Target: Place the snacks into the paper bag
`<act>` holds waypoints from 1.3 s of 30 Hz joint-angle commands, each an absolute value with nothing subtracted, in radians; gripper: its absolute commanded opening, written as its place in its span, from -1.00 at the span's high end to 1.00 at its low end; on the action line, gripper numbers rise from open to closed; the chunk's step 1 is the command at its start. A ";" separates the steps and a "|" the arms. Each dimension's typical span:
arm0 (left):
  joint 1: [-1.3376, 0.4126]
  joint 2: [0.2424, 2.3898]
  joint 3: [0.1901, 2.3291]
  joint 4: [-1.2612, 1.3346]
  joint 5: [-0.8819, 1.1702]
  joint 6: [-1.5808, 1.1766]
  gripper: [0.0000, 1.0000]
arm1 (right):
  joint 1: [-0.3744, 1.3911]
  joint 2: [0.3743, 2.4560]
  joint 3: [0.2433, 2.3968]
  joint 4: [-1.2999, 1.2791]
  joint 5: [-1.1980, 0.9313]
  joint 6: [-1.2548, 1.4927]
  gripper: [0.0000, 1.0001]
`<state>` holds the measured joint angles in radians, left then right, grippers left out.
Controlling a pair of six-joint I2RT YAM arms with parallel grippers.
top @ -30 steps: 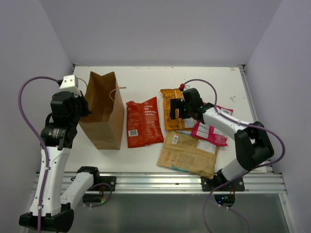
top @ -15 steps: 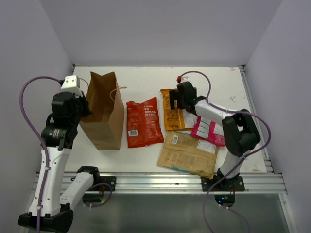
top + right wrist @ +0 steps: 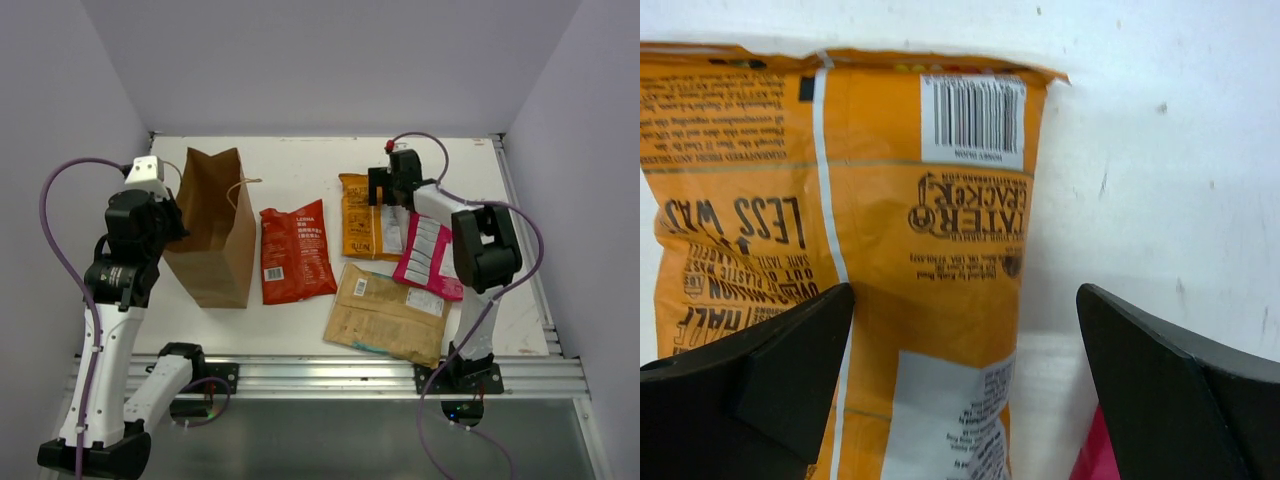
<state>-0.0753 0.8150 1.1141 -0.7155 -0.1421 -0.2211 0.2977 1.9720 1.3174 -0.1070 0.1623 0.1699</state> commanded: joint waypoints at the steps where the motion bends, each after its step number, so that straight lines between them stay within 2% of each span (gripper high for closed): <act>1: -0.083 0.811 1.104 -0.736 -0.140 -0.207 1.00 | 0.272 2.045 1.431 -0.142 -0.021 0.111 -0.95; 8: -0.083 0.808 1.111 -0.745 -0.138 -0.210 1.00 | 0.250 2.203 1.655 -0.327 -0.158 0.090 -0.82; 10: -0.083 0.807 1.112 -0.747 -0.140 -0.210 1.00 | 0.244 2.233 1.683 -0.368 -0.164 0.097 -0.57; 12: -0.083 0.802 1.114 -0.750 -0.141 -0.210 1.00 | 0.242 2.235 1.687 -0.371 -0.166 0.101 -0.26; 15: -0.083 0.799 1.109 -0.750 -0.138 -0.209 1.00 | 0.244 2.220 1.663 -0.362 -0.144 0.106 0.78; 16: -0.083 0.799 1.108 -0.749 -0.138 -0.210 1.00 | 0.242 2.214 1.657 -0.356 -0.137 0.109 1.00; 19: -0.083 0.799 1.104 -0.746 -0.132 -0.207 1.00 | 0.248 2.166 1.632 -0.363 -0.094 0.094 1.00; 26: -0.084 0.795 1.101 -0.735 -0.107 -0.196 1.00 | 0.331 1.846 1.640 -0.357 0.030 0.064 1.00; 30: -0.086 0.781 1.095 -0.732 -0.101 -0.192 1.00 | 0.386 1.656 1.678 -0.264 0.003 0.077 1.00; 33: -0.086 0.773 1.092 -0.732 -0.098 -0.189 1.00 | 0.399 1.585 1.648 -0.079 -0.076 0.144 1.00; 39: -0.090 0.770 1.097 -0.729 -0.078 -0.187 1.00 | 0.405 1.557 1.542 0.524 -0.248 0.313 1.00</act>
